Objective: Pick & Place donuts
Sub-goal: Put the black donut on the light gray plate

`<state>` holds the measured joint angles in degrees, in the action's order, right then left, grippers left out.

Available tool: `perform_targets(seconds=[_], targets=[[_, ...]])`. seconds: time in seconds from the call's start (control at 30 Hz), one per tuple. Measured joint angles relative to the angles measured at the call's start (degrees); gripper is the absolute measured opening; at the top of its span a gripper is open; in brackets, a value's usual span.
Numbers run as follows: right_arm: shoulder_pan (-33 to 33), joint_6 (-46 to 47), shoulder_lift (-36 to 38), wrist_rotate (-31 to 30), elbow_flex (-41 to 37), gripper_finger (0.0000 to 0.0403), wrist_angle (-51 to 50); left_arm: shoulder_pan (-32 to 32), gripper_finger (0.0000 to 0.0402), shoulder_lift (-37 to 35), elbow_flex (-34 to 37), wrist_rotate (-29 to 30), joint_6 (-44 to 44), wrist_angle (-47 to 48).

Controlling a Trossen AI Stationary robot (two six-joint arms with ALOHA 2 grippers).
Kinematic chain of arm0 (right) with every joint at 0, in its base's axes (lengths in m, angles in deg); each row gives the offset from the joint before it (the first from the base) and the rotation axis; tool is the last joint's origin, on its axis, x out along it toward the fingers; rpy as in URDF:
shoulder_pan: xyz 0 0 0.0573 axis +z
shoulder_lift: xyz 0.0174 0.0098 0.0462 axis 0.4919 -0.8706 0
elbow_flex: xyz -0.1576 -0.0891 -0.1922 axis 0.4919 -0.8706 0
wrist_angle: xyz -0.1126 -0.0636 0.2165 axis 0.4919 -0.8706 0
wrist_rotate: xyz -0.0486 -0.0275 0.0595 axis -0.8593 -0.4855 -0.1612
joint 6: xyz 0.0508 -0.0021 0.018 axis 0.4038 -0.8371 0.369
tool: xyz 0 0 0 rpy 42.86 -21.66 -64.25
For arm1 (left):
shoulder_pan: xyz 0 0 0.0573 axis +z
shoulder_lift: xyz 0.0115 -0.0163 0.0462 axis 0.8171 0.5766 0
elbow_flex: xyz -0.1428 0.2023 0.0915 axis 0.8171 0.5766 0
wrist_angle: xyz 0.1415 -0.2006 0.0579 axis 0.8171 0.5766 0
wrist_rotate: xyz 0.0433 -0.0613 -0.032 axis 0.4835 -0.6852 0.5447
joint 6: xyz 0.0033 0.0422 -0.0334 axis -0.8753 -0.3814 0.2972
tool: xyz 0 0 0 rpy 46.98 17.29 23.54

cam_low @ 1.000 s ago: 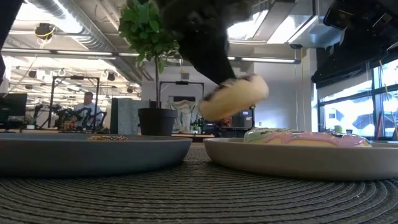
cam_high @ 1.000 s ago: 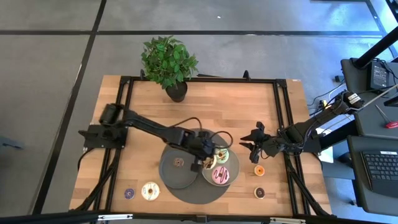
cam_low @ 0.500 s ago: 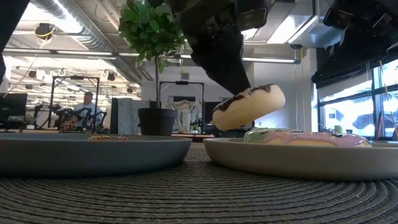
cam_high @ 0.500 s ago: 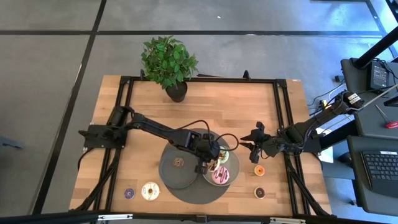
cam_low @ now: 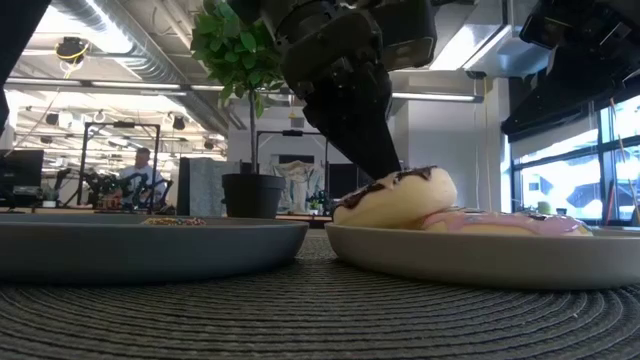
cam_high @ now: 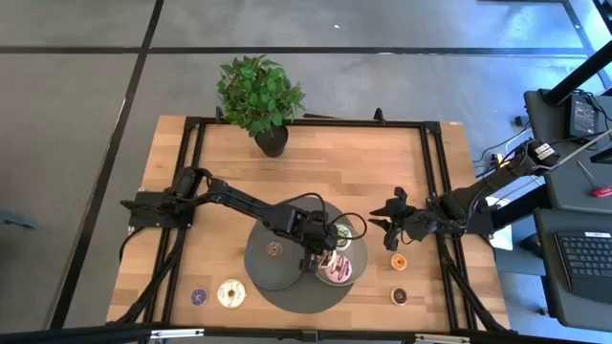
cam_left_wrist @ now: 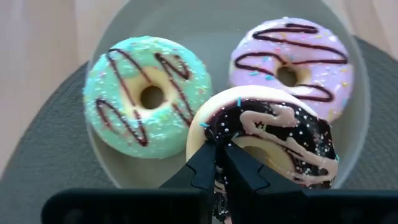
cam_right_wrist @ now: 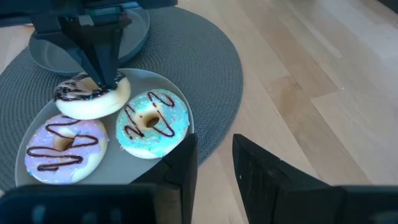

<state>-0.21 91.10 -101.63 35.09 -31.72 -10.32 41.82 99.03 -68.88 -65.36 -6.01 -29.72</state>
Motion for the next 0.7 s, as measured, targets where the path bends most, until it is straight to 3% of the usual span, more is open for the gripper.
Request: perform_targets(seconds=[0.17, 0.47, 0.7], targets=[[0.00, 0.00, 0.00, 0.00, 0.00, 0.0103, 0.02, 0.00, 0.0033, -0.26, 0.00, 4.01, 0.01, -0.01], [0.00, 0.00, 0.00, 0.00, 0.00, 0.0103, 0.02, 0.00, 0.0048, -0.26, 0.00, 4.10, 0.01, 0.03], [0.02, 0.00, 0.00, 0.00, 0.00, 0.0103, 0.03, 0.00, 0.0095, -0.26, 0.00, 4.12, 0.01, 0.01]])
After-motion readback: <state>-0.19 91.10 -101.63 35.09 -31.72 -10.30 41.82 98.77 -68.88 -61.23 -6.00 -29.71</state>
